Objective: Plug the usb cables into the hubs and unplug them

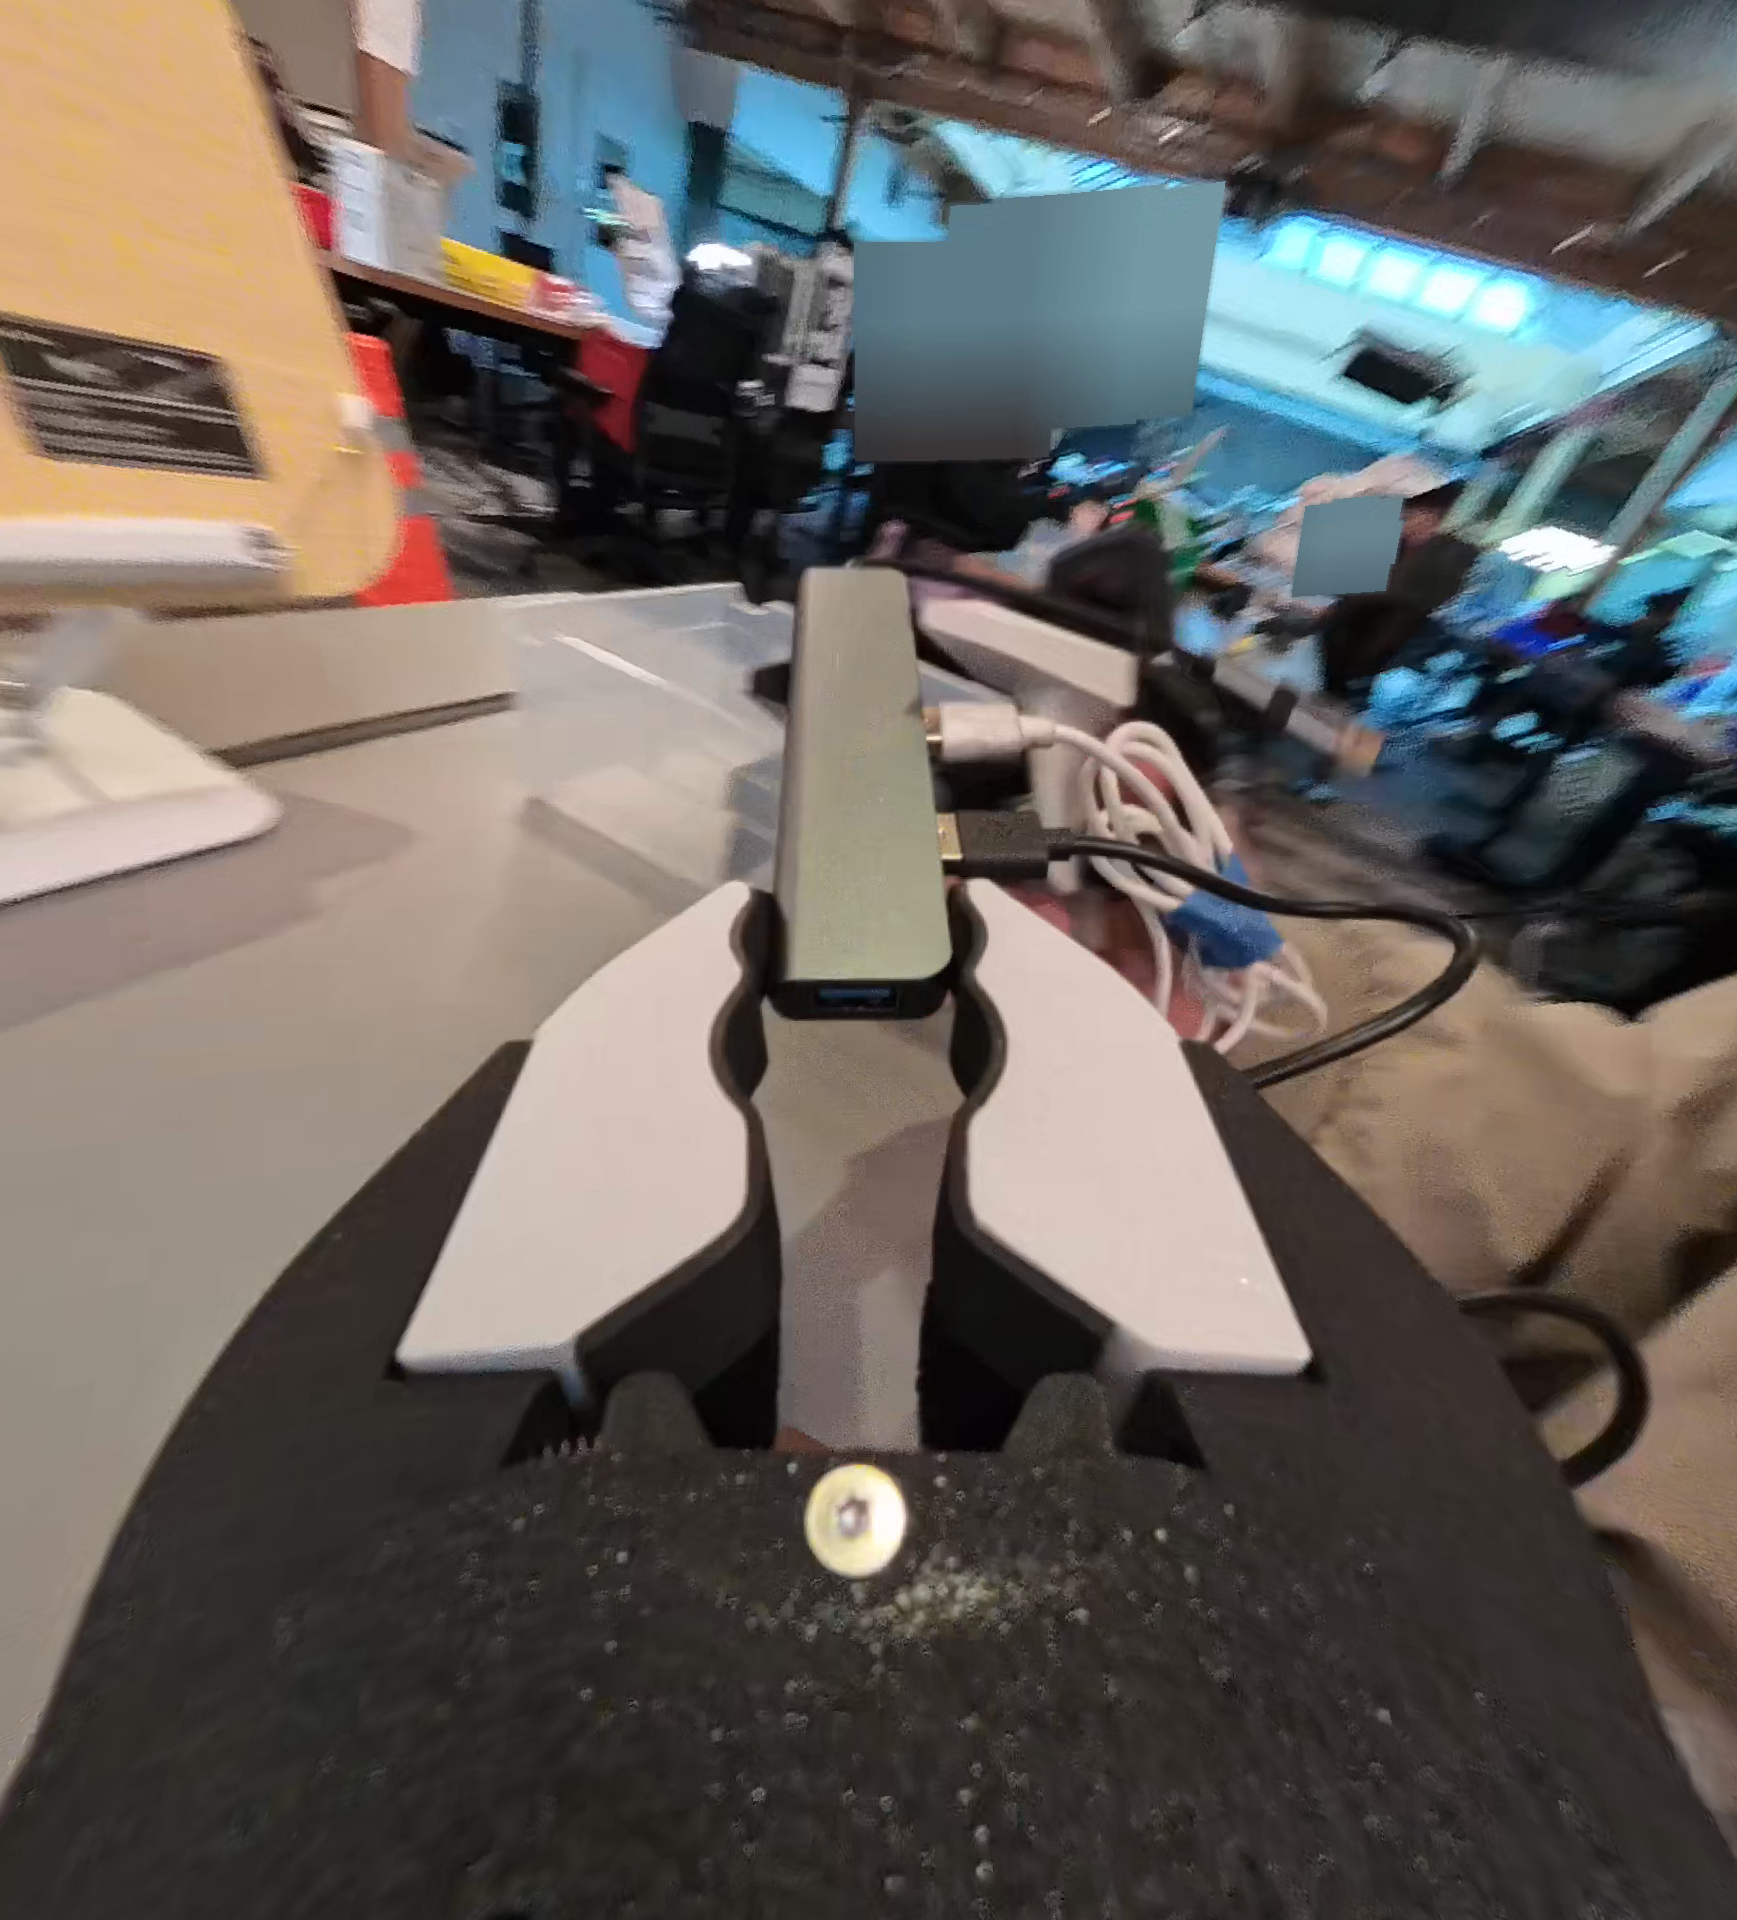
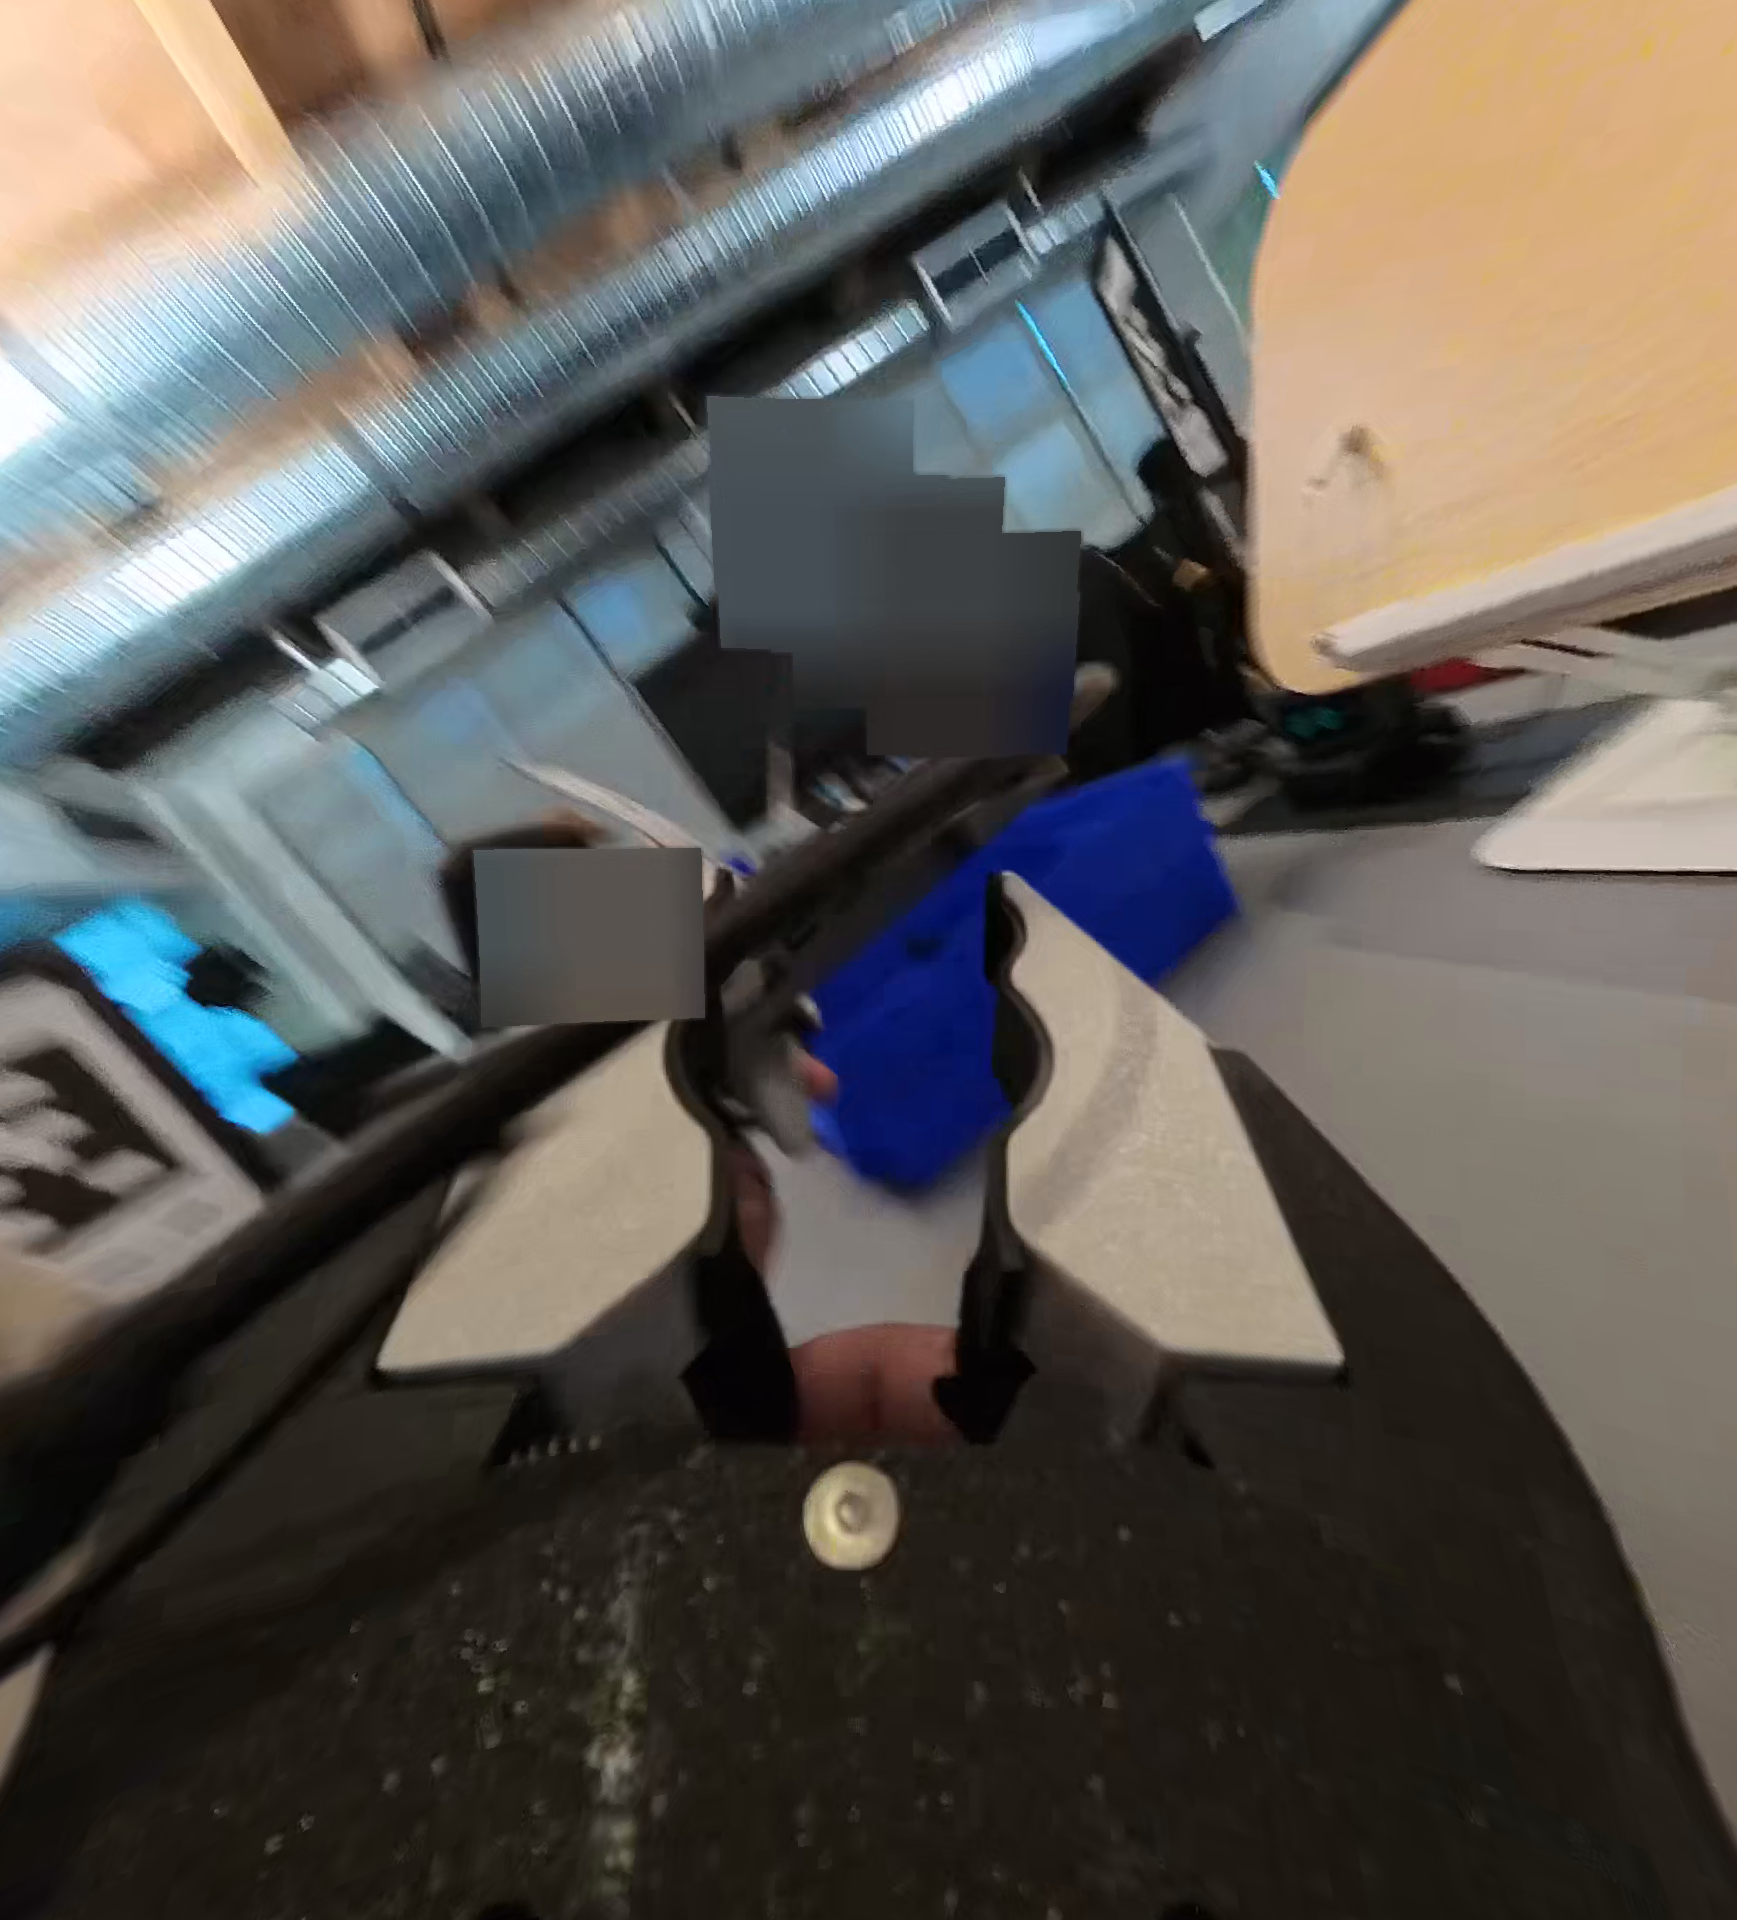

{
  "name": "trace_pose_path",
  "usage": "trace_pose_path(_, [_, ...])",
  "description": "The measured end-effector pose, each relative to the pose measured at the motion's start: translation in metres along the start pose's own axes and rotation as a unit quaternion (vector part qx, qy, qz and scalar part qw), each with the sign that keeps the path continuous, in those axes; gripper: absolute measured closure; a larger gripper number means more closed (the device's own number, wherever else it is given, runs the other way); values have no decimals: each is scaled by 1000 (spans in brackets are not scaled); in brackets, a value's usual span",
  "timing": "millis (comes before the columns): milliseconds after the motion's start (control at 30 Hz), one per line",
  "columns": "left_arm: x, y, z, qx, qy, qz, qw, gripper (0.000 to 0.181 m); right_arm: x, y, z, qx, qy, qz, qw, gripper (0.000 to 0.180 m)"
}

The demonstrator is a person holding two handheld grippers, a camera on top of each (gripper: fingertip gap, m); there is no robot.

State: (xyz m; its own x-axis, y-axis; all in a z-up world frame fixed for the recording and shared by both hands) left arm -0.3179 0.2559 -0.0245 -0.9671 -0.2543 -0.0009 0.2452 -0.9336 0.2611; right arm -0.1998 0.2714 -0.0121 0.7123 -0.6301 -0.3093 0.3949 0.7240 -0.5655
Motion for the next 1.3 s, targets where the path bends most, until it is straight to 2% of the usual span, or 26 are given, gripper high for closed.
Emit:
trace_pose_path(100, [25, -33, 3, -30, 8, 76, 997, 148, 10, 24, 0, 117, -75, -134, 981, 126])
trace_pose_path(167, [41, -56, 3, -36, 11, 122, 992, 148, 20, 35, 6, 158, -91, -214, 960, 126])
trace_pose_path(267, [56, -82, -1, -41, 7, 190, 981, 148, 30, 31, 17, 265, -95, -283, 917, 126])
trace_pose_path(333, [59, -89, -6, -54, -8, 225, 973, 149, 24, 7, 24, 329, -66, -272, 902, 127])
trace_pose_path(400, [58, -91, -10, -63, -23, 243, 968, 148, 9, -25, 19, 361, -69, -220, 903, 128])
trace_pose_path(467, [51, -86, -16, -73, -37, 242, 967, 149, -8, -46, -3, 344, -111, -153, 920, 130])
trace_pose_path(533, [41, -77, -20, -82, -43, 229, 969, 148, -22, -46, -31, 291, -150, -128, 936, 128])
trace_pose_path(700, [21, -54, -29, -82, -53, 191, 977, 148, -26, -20, -78, 303, -198, -164, 918, 142])
trace_pose_path(867, [12, -42, -33, -108, -63, 169, 978, 149, -22, -14, -77, 304, -173, -177, 920, 154])
trace_pose_path(1067, [8, -34, -31, -111, -55, 157, 980, 149, -18, -7, -76, 305, -172, -189, 918, 158])
trace_pose_path(1300, [6, -35, -35, -127, -63, 175, 974, 148, -19, -7, -75, 302, -167, -194, 918, 165])
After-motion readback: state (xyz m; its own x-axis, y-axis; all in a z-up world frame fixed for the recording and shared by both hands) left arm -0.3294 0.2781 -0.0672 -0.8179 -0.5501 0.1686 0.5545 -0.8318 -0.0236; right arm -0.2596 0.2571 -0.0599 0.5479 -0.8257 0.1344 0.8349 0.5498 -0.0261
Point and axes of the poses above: each gripper's, where its closed fingertips meet, x back along the fingers, z out of its top, y = z × x across the jaws, the point moved 4 cm from there along x, back along the fingers, and after that the axes turned 3 degrees about y, right-handed, at the moved point
